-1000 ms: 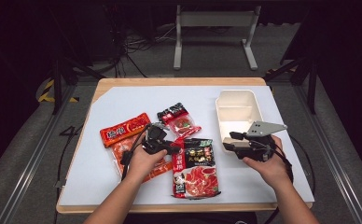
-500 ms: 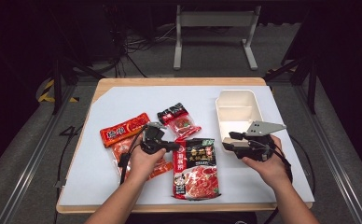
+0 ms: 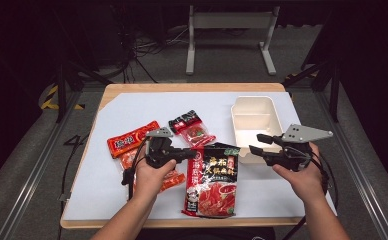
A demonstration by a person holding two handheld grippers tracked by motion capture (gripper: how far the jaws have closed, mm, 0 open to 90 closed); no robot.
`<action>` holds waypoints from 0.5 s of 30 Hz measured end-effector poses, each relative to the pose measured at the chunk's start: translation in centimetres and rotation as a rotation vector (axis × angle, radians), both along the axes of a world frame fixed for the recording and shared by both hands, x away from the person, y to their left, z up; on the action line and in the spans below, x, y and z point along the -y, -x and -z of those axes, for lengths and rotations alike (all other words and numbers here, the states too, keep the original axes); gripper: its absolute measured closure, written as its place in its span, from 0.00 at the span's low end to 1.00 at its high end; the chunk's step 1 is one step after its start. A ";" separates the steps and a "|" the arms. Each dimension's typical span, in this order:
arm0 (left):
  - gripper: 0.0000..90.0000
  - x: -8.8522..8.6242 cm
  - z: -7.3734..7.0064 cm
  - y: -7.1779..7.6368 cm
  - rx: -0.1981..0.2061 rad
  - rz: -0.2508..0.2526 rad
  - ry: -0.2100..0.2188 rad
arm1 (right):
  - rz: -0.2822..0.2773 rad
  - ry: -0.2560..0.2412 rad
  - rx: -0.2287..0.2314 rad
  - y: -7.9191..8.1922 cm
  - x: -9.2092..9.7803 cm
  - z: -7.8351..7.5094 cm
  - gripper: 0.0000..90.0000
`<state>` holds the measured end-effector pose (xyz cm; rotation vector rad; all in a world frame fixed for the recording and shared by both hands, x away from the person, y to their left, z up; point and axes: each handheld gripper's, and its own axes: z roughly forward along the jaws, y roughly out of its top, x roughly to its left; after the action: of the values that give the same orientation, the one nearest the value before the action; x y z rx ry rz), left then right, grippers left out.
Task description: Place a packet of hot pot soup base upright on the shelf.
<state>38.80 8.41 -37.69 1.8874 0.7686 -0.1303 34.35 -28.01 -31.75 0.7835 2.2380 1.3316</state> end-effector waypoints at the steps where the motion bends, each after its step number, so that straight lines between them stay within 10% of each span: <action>1: 0.96 0.0 -0.3 0.3 0.011 0.003 0.004 | -0.001 -0.002 0.001 0.1 0.1 -0.1 0.58; 15: 0.96 0.5 -2.7 2.7 0.075 0.064 0.060 | -0.015 -0.026 0.028 1.0 0.3 -1.3 0.58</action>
<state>36.07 7.87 -35.03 1.8497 0.6463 -0.1208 33.38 -28.34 -30.41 0.7539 2.2135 1.3731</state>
